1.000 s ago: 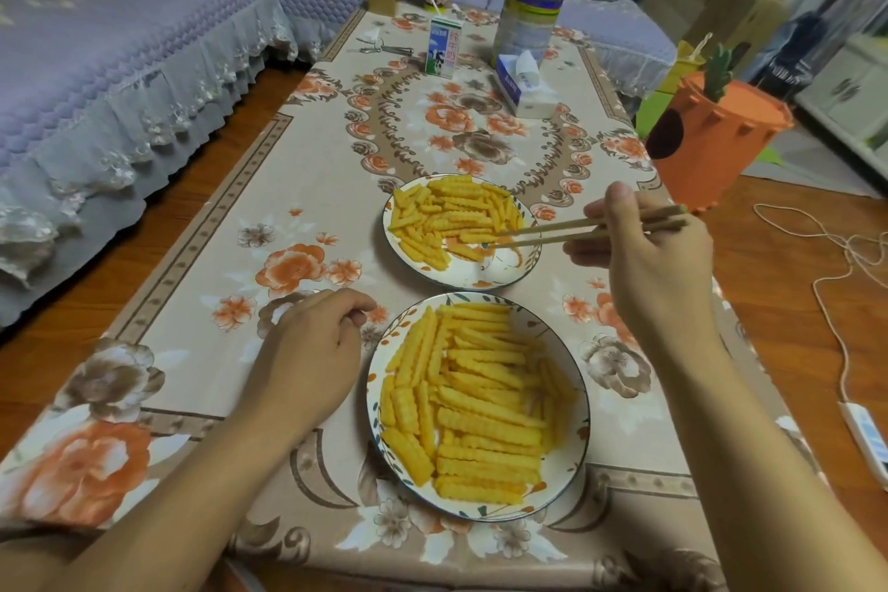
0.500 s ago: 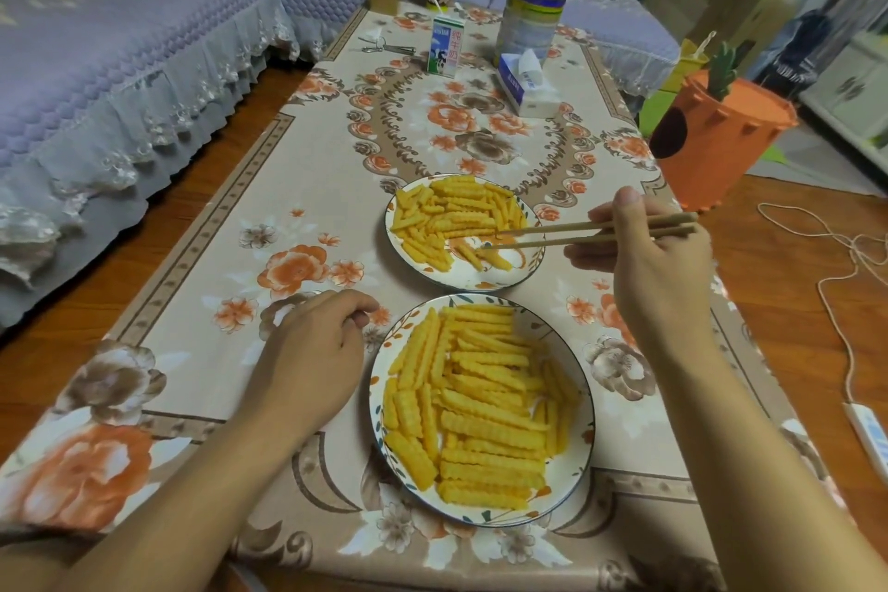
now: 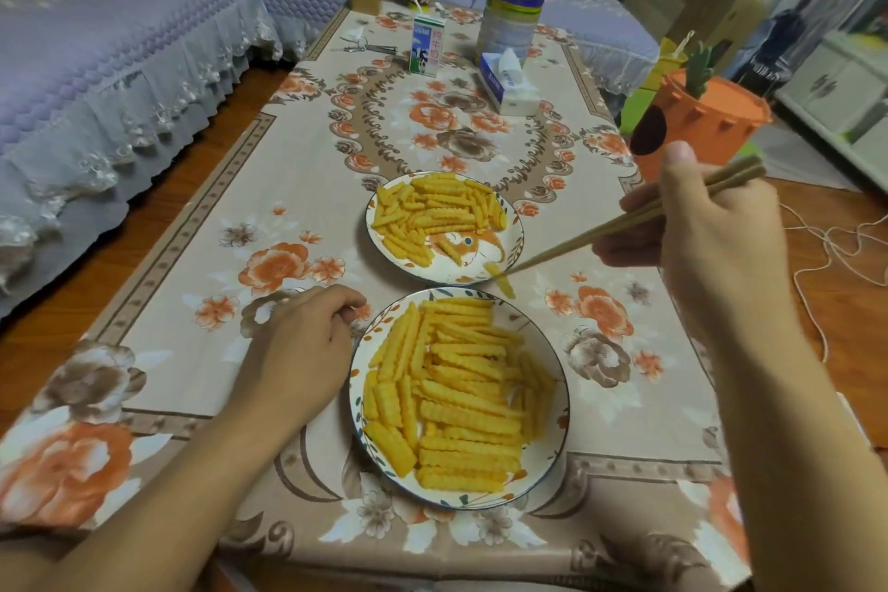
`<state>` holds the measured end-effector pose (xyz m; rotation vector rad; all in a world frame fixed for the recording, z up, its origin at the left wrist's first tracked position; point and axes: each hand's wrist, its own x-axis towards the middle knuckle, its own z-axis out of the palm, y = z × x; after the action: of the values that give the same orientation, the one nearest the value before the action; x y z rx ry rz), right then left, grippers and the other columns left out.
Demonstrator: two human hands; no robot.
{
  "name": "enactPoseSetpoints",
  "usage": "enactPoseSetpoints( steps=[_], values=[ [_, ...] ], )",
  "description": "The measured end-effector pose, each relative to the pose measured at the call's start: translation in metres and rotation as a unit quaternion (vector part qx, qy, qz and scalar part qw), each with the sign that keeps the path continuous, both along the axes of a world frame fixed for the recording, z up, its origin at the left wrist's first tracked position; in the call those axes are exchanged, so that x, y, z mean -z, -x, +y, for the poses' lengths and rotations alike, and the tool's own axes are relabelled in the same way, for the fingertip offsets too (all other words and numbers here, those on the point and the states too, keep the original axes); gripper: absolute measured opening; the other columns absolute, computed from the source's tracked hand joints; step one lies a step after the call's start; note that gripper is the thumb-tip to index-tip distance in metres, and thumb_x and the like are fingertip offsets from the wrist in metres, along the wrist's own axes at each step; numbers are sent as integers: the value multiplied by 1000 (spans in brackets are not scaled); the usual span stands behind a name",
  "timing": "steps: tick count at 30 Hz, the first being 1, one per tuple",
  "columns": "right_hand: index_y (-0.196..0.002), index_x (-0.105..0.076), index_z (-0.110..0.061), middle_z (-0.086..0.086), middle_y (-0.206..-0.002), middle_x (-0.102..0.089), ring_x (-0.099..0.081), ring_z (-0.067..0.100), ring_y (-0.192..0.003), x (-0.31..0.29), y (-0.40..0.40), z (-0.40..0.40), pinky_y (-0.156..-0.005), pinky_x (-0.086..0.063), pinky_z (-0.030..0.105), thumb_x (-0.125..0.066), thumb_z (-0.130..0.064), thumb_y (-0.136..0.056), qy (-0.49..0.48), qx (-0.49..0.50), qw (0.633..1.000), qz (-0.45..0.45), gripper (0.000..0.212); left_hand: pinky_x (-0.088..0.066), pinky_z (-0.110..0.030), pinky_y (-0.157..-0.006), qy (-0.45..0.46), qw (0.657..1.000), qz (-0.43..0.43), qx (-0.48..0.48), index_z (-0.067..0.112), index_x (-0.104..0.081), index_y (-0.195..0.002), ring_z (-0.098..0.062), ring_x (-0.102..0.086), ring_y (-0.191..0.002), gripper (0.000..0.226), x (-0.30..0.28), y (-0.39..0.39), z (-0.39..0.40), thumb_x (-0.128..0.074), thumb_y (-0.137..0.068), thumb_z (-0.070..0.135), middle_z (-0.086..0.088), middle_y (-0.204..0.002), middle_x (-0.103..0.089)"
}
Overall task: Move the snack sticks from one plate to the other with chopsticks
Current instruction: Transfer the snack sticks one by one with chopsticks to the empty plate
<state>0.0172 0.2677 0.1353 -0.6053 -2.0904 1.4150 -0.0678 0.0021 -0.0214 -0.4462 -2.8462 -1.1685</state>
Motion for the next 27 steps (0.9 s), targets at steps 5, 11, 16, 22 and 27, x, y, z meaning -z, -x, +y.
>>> enactPoseSetpoints(
  steps=[5, 11, 16, 22, 27],
  values=[
    [-86, -69, 0, 14, -67, -73, -75, 25, -60, -15, -23, -1, -58, -64, 34, -43, -38, -108, -44, -35, 995, -79, 51, -39, -30, -78, 4, 1000, -14, -4, 24, -70, -117, -12, -53, -99, 39, 0, -5, -2, -43, -98, 4, 9, -102, -66],
    [-90, -72, -3, 13, -68, -74, -75, 22, -58, -3, -21, 2, -55, -63, 30, -50, -37, -106, -60, -51, 991, -107, 43, -45, -34, -80, 6, 1000, -4, 2, 26, -70, -118, -14, -56, -101, 39, -1, -12, -6, -45, -98, 4, 9, -103, -66],
    [-89, -70, -2, 18, -69, -73, -75, 27, -60, -9, -24, 9, -56, -64, 33, -47, -38, -106, -22, -41, 996, -77, 46, -44, -32, -80, 9, 1000, -6, 3, 27, -70, -118, -14, -57, -103, 40, 0, -12, -6, -45, -97, 3, 9, -105, -66],
    [-89, -69, 4, 20, -69, -72, -74, 28, -59, 1, -16, 9, -56, -64, 34, -44, -39, -108, -8, -46, 995, -85, 53, -43, -31, -78, 16, 1000, -9, 6, 28, -69, -119, -11, -56, -102, 41, -1, -13, -4, -46, -97, 4, 11, -106, -65],
    [-89, -69, 1, 16, -68, -72, -75, 29, -61, -2, -15, 17, -57, -64, 33, -44, -38, -108, -3, -30, 998, -55, 50, -44, -31, -81, 11, 1000, -8, 9, 27, -70, -118, -11, -57, -103, 43, 0, -12, -6, -45, -95, 2, 12, -106, -65]
  ],
)
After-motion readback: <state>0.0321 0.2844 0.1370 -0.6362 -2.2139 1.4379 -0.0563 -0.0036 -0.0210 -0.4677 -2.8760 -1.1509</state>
